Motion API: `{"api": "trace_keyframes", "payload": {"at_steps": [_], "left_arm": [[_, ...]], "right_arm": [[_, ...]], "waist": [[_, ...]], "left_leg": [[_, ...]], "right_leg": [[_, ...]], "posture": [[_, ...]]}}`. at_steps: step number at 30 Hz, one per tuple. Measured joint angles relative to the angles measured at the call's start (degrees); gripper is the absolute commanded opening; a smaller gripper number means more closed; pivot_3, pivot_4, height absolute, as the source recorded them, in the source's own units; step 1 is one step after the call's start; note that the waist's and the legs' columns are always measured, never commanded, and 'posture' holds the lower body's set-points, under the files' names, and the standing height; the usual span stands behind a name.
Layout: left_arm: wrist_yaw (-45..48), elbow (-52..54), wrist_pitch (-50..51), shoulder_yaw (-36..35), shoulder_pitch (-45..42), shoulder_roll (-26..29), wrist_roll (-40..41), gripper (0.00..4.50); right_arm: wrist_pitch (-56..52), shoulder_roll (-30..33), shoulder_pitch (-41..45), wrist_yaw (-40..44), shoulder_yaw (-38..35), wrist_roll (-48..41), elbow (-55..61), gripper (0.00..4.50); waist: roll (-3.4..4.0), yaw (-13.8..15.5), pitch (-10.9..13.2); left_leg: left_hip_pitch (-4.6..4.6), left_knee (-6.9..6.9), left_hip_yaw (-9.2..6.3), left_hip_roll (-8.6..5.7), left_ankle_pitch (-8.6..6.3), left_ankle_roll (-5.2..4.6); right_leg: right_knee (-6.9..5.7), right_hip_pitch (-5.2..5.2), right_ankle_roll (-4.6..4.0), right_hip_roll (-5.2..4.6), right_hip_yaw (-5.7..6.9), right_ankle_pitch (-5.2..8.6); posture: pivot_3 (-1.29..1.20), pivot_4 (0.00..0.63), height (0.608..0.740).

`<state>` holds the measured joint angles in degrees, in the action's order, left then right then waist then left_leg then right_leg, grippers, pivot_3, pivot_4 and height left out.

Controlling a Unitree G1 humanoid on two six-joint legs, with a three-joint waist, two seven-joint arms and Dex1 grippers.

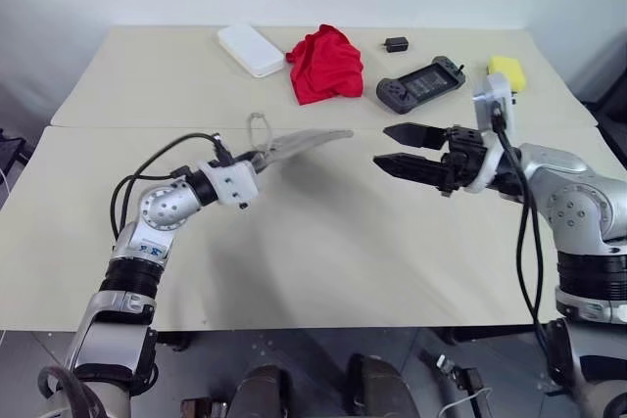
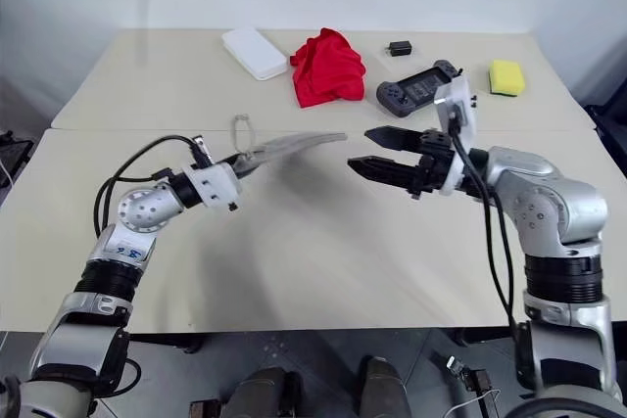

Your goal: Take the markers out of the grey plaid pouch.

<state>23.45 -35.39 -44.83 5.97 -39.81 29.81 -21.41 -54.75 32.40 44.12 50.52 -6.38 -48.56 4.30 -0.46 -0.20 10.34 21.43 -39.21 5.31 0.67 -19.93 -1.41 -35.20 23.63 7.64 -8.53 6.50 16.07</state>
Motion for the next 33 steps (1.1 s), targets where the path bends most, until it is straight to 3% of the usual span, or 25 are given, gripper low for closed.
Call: {"api": "trace_keyframes", "payload": {"at_steps": [7,12,17,23,27,33], "left_arm": [[-5.29,-4.28,-5.37,4.86,-0.47,-0.69,-4.42,0.00],[-6.55,-6.42,-6.27,5.56,-0.60,-0.35,-4.23,0.00],[-6.64,-7.08,-5.85,5.56,-0.67,0.07,-3.15,0.00],[-6.64,-6.98,-5.06,5.56,-0.60,0.29,-2.63,0.00],[-6.64,-6.60,-4.48,5.55,-0.37,0.36,-2.31,0.00],[-6.11,-6.56,-4.38,5.55,-0.19,0.42,-1.27,0.00]], "right_arm": [[-10.36,-10.07,7.10,-15.88,7.56,4.95,-3.19,4.48],[-9.48,-15.34,9.43,-18.94,10.25,8.69,-8.23,4.48],[-9.13,-17.75,9.52,-18.12,11.04,10.34,-10.72,3.35],[-9.07,-17.79,9.50,-16.45,11.14,10.45,-10.24,1.22],[-7.59,-18.18,9.44,-15.98,11.08,10.99,-10.26,0.03],[-4.15,-18.20,9.25,-15.39,9.47,11.97,-11.64,0.03]], "waist": [[0.00,0.00,0.00],[0.00,-0.02,0.00],[0.00,-0.17,-0.01],[0.00,-0.32,0.00],[0.00,-0.45,0.00],[0.01,-0.53,0.00]], "left_leg": [[0.11,-0.04,0.05,0.02,0.01,-0.03],[0.14,-0.04,0.09,0.01,0.01,-0.04],[0.14,-0.04,0.09,0.03,0.02,-0.04],[0.14,-0.04,0.09,0.03,0.02,-0.04],[0.14,-0.04,0.09,0.02,0.02,-0.04],[0.14,-0.04,0.09,0.02,0.02,-0.04]], "right_leg": [[-0.11,0.08,-0.02,-0.09,0.36,-0.01],[-0.12,0.06,-0.02,-0.11,0.57,-0.01],[-0.11,0.06,-0.02,-0.11,0.71,-0.01],[-0.11,0.06,-0.03,-0.11,0.75,-0.01],[-0.11,0.06,-0.03,-0.11,0.77,-0.01],[-0.11,0.05,-0.03,-0.11,0.79,-0.01]], "posture": [[0.00,0.150,0.740],[0.00,0.150,0.740],[0.00,0.150,0.740],[0.00,0.150,0.740],[0.00,0.150,0.740],[0.00,0.150,0.740]]}}
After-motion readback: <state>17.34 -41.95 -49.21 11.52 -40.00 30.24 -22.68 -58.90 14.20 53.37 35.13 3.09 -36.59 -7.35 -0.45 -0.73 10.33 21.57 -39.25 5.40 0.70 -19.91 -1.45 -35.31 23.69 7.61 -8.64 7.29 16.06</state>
